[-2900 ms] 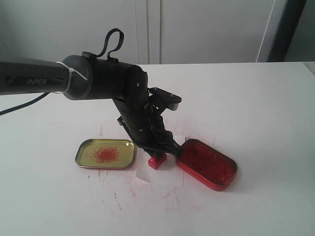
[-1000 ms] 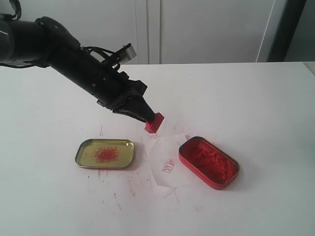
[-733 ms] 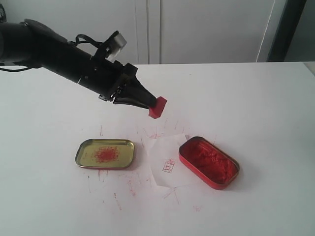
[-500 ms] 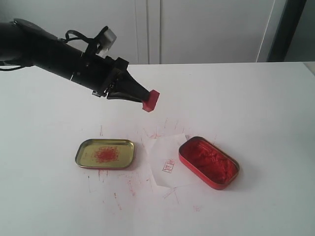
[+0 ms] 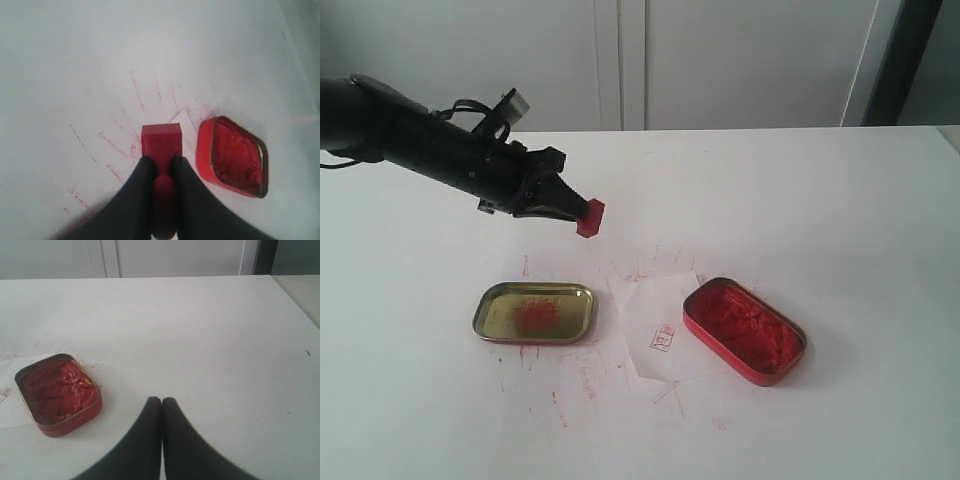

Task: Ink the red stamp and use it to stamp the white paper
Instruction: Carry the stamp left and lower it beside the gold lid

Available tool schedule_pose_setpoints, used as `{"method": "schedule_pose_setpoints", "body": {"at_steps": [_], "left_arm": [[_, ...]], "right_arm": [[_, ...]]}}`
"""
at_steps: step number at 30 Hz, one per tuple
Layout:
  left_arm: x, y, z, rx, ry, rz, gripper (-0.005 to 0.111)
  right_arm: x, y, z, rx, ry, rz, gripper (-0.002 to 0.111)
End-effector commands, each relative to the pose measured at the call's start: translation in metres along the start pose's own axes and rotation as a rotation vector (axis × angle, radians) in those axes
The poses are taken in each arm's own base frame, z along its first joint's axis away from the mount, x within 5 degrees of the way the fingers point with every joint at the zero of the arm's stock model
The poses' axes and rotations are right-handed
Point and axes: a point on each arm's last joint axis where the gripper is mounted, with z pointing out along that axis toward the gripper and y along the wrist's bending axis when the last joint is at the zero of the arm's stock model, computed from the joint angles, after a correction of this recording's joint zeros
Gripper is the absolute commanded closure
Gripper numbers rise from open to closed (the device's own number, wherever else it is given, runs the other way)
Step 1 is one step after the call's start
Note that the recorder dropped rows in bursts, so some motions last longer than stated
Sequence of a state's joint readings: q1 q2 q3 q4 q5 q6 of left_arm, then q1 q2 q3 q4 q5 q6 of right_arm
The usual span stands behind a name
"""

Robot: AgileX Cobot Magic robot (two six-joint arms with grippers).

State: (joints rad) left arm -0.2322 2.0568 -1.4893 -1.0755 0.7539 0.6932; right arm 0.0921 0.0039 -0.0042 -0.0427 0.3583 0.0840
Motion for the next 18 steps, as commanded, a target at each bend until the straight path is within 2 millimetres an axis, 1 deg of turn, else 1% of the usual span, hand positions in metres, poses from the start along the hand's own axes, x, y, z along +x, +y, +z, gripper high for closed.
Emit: {"method": "schedule_pose_setpoints", "body": {"at_steps": [1,5,13,18], "left_arm": [[0.003,0.010,0.007,-0.007,-0.001,-0.042,0.107],[0.002,0.020,0.012,-0.056,-0.022,-0.048,0.107],[0.010,0.033,0.023,-0.065,0.009,-0.083,0.107],[0.014,0.036,0.023,-0.094,0.058,-0.041,0.107]], "right_arm": [[0.000,0.000,0.000,0.004,-0.013,-0.007,0.108],[0.000,0.000,0.000,0.004,-0.013,-0.007,0.108],[0.000,0.000,0.000,0.004,-0.013,-0.007,0.108],[0.000,0.000,0.000,0.004,-0.013,-0.007,0.108]]}}
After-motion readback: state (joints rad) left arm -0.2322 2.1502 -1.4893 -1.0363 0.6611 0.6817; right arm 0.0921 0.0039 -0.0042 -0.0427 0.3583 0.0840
